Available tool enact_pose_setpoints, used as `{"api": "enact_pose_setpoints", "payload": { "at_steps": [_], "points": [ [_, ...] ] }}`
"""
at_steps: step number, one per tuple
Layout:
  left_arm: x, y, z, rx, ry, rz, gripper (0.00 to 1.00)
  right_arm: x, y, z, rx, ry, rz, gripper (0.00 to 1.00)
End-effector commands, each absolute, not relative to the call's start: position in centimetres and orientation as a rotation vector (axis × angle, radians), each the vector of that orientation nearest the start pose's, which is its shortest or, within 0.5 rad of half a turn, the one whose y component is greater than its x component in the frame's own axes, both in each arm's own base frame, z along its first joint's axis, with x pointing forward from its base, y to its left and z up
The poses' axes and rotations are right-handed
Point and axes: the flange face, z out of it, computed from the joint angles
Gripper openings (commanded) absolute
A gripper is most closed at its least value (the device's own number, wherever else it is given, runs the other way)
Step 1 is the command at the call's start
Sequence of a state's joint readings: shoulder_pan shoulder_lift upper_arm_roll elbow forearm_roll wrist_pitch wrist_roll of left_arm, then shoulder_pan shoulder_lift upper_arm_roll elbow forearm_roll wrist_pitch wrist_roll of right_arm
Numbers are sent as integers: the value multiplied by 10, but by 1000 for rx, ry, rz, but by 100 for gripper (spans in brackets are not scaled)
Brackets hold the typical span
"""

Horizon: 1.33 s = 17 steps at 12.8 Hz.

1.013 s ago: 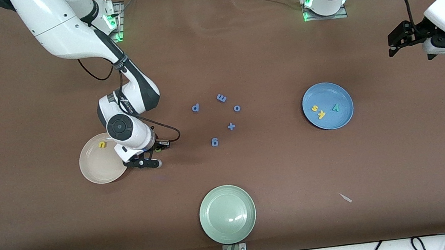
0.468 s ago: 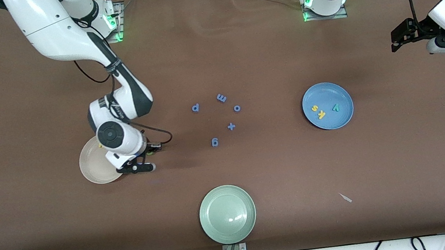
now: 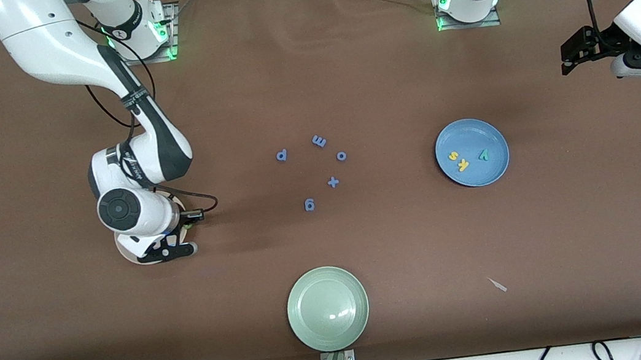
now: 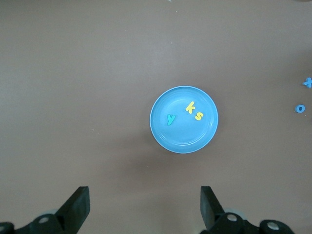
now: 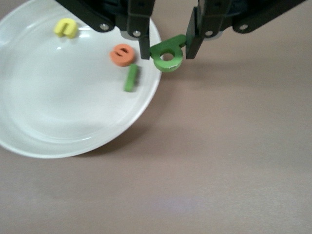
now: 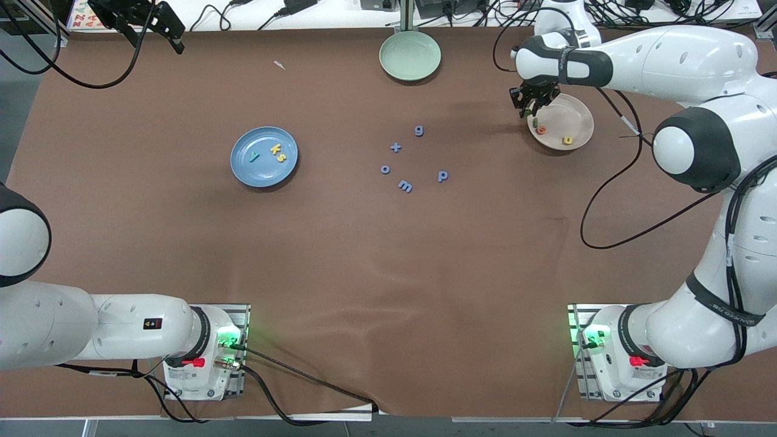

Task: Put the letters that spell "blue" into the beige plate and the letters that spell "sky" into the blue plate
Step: 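Carry the green letter onto the white plate and open the right gripper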

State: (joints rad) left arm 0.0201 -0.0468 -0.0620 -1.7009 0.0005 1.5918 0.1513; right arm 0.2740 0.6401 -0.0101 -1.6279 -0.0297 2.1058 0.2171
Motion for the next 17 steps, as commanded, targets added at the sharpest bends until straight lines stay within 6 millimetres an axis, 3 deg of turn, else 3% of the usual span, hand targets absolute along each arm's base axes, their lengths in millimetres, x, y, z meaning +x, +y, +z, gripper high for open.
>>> {"api": "enact_pose_setpoints", "payload": {
  "at_steps": [1,2,3,8,10,12,14,17],
  "points": [
    [540,-27,597,-3095,302,93,100,653,151,248,-3218,-193,272,22],
    [540,-27,598,-3095,302,91,100,651,143,248,-3221,-212,319,27],
    [540,-28,597,-3094,304,95,100,648,138,244,-3219,-208,339,72],
    [539,-41,598,-3089,339,97,100,648,138,245,-3210,-165,350,83],
    [539,-41,598,-3089,339,97,100,647,152,261,-3209,-109,329,94],
    [538,-41,599,-3089,339,97,100,644,176,291,-3197,-84,299,99],
    [538,-42,599,-3089,341,97,100,639,179,329,-3191,-83,276,99],
    [538,-42,599,-3089,341,97,100,615,170,420,-3179,-55,282,100]
  ]
}}
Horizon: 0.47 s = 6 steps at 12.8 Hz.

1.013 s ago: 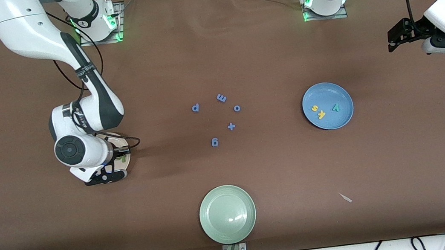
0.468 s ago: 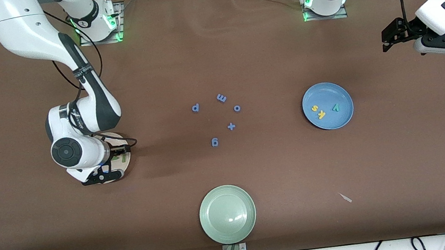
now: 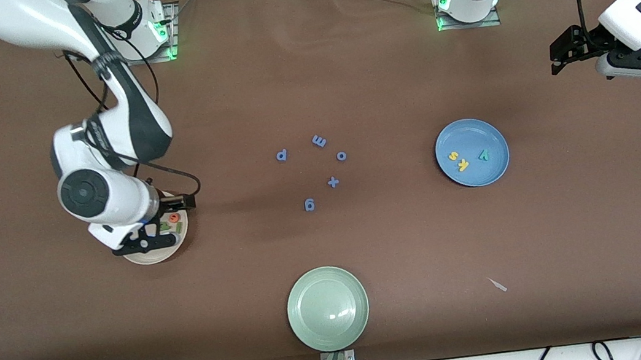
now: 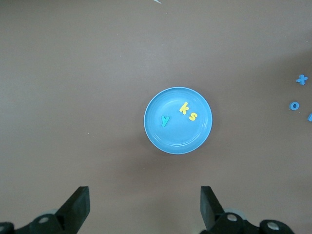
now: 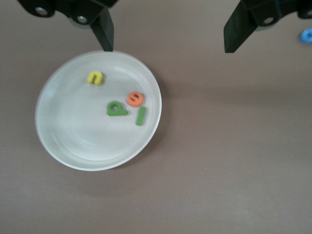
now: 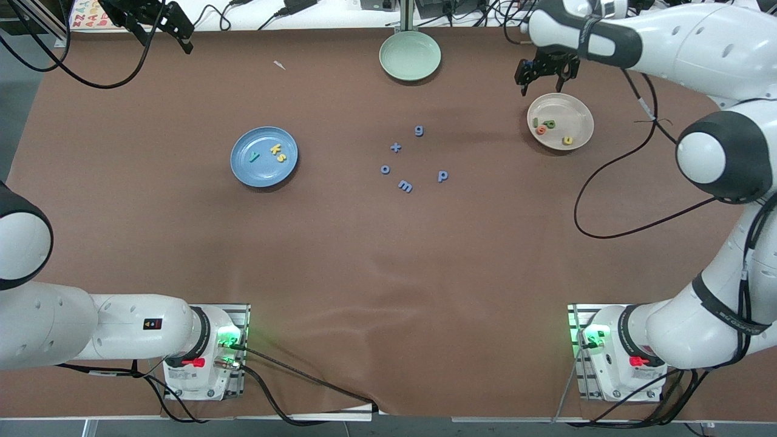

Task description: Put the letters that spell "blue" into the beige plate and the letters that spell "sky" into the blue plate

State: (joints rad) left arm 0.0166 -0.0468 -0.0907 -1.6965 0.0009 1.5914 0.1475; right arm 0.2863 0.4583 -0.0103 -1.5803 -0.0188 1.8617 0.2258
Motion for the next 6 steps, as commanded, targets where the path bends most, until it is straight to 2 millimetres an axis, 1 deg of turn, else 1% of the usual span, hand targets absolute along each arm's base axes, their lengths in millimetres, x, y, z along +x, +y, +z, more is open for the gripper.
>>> {"api": "enact_pose_setpoints", "payload": {
  "at_steps": [1,2,3,4,5,6],
  "points": [
    [538,-42,599,-3089,341,97,100,604,162,457,-3180,-57,287,100],
    [538,-42,599,-3089,341,97,100,595,154,484,-3182,-70,296,100],
    [538,-42,599,-3089,341,97,100,583,146,507,-3178,-51,334,100],
    [538,-42,599,-3089,341,97,100,572,146,535,-3160,-57,286,100],
    [538,-42,599,-3089,341,97,100,567,142,546,-3147,-80,276,100],
    [538,-42,599,-3089,341,97,100,564,134,559,-3143,-100,245,100]
  ]
}}
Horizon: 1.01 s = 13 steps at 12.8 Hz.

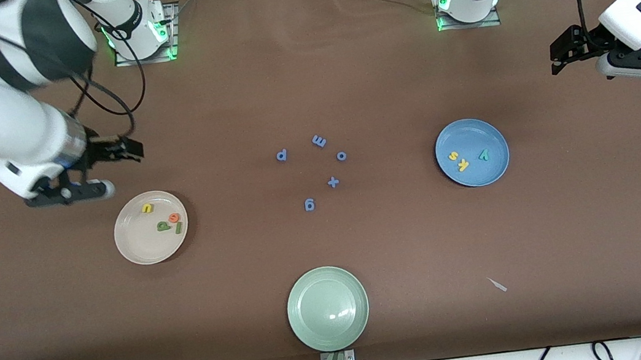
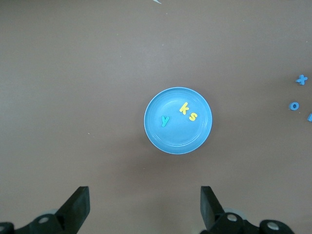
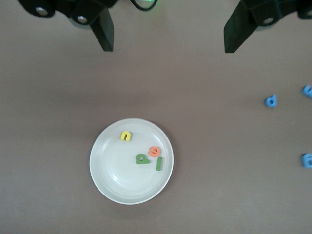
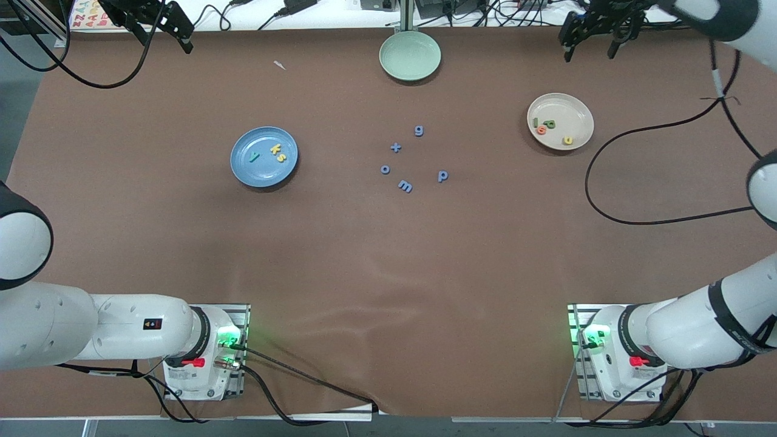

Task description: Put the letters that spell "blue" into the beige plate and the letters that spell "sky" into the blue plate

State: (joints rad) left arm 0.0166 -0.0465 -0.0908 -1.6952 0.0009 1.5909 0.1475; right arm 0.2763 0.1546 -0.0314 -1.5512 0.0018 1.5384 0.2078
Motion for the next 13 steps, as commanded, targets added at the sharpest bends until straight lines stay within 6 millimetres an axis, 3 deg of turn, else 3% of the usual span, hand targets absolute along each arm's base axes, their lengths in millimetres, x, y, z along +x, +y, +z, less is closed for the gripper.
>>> {"api": "enact_pose_setpoints", "payload": {
  "at_steps": [1,5,13],
  "points": [
    [538,-42,599,-3089,341,97,100,563,125,567,-3138,-119,224,100],
    [538,-42,599,-3089,341,97,100,564,106,581,-3124,-100,165,100],
    [538,-42,599,-3089,341,97,100,567,107,580,-3122,-81,182,100]
  ]
}}
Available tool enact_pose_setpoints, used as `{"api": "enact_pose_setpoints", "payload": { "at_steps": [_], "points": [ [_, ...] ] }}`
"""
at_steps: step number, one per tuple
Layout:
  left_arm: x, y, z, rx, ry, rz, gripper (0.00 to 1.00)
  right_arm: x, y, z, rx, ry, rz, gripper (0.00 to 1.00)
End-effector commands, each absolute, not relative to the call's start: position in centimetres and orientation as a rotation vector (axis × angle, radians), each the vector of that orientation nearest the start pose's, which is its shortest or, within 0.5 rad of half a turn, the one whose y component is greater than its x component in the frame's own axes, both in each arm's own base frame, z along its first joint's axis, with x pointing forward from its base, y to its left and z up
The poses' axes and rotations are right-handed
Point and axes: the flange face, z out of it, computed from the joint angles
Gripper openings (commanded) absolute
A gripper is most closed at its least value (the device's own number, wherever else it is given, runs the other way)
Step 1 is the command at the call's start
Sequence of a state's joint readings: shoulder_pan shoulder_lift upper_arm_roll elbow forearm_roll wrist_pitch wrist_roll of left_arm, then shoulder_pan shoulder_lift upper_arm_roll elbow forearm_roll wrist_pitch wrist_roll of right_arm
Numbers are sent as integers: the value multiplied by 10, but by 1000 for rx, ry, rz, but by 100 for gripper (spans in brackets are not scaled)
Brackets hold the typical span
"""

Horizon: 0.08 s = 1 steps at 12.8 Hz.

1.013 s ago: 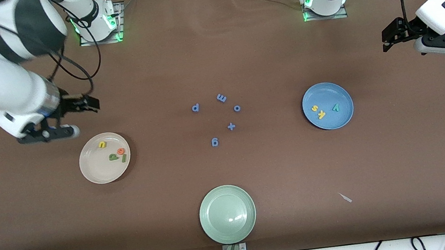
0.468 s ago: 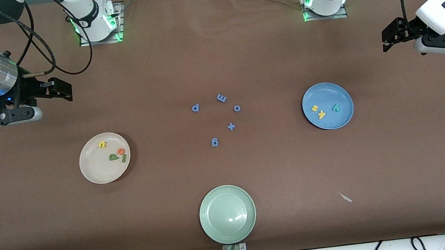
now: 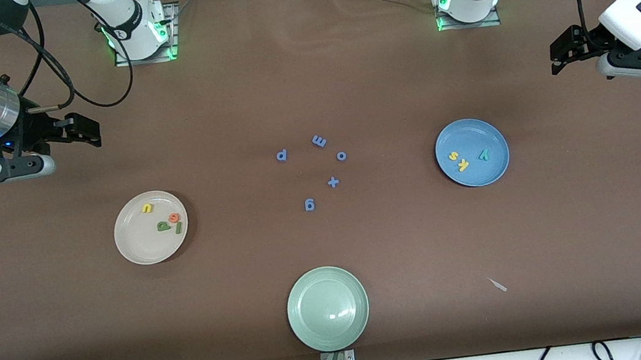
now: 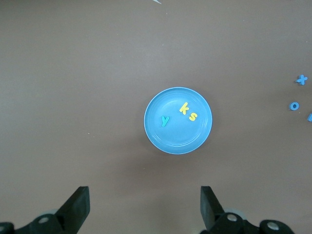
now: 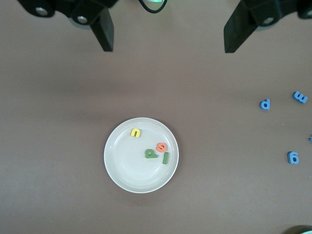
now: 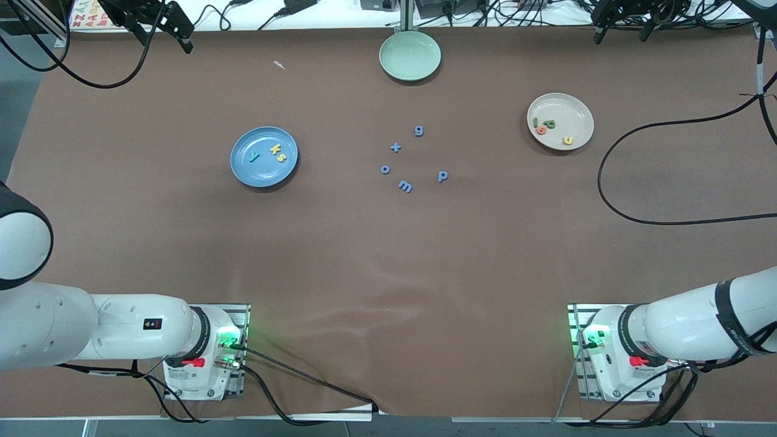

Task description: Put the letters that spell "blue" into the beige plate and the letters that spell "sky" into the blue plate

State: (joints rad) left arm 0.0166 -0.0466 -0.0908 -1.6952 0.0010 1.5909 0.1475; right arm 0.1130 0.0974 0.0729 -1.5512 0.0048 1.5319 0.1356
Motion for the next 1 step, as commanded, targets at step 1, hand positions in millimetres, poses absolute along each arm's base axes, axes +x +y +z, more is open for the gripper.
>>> {"api": "enact_pose_setpoints", "payload": {
  "at_steps": [1],
  "points": [
    [538,-42,599,-3089,341,97,100,566,109,579,-3121,-91,187,100]
  ]
}}
